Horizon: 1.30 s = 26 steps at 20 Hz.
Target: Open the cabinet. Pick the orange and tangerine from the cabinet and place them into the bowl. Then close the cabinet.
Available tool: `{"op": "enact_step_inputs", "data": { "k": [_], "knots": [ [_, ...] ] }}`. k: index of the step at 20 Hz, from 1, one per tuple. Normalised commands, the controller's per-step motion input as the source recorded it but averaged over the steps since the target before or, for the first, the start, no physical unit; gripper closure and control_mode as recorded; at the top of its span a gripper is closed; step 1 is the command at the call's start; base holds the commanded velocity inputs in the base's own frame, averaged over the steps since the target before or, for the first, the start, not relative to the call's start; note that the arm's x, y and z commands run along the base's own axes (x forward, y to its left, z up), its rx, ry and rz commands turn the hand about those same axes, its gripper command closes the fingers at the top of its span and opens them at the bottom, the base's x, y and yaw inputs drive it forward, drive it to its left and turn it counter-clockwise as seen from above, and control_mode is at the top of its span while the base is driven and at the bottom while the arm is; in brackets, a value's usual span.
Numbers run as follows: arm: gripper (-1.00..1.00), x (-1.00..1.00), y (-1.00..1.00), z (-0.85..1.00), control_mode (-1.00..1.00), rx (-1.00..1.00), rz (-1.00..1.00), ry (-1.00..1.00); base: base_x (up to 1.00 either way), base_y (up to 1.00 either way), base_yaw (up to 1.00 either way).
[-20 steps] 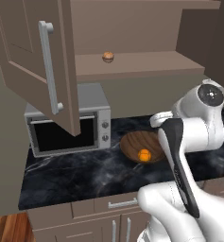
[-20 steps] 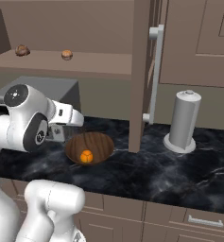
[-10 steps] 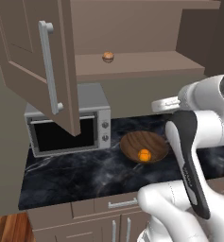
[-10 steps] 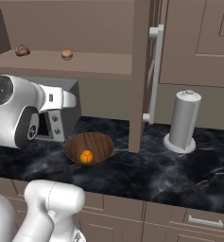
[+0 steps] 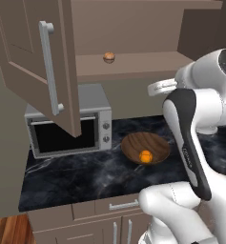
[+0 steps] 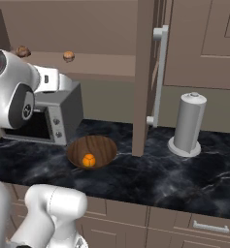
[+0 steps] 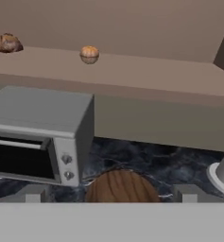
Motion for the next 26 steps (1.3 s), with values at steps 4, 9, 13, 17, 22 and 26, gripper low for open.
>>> {"op": "enact_step_inputs", "data": {
  "k": [4, 9, 13, 17, 22, 26],
  "knots": [
    [-1.00, 0.38, 0.11, 0.00, -1.00, 0.01, 0.00, 0.00, 0.00, 0.00, 0.00],
    [-1.00, 0.44, 0.15, 0.01, -1.00, 0.00, 0.01, 0.00, 0.00, 0.00, 0.00],
    [-1.00, 0.35, 0.23, 0.07, -1.00, 0.00, 0.00, 0.00, 0.00, 0.00, 0.00],
    [-1.00, 0.40, 0.27, 0.01, -1.00, 0.00, 0.00, 0.00, 0.00, 0.00, 0.00],
    [-1.00, 0.42, 0.24, 0.08, -1.00, 0.00, 0.00, 0.00, 0.00, 0.00, 0.00],
    [-1.00, 0.45, 0.17, 0.07, -1.00, 0.02, 0.00, 0.00, 0.00, 0.00, 0.00]
  ]
}}
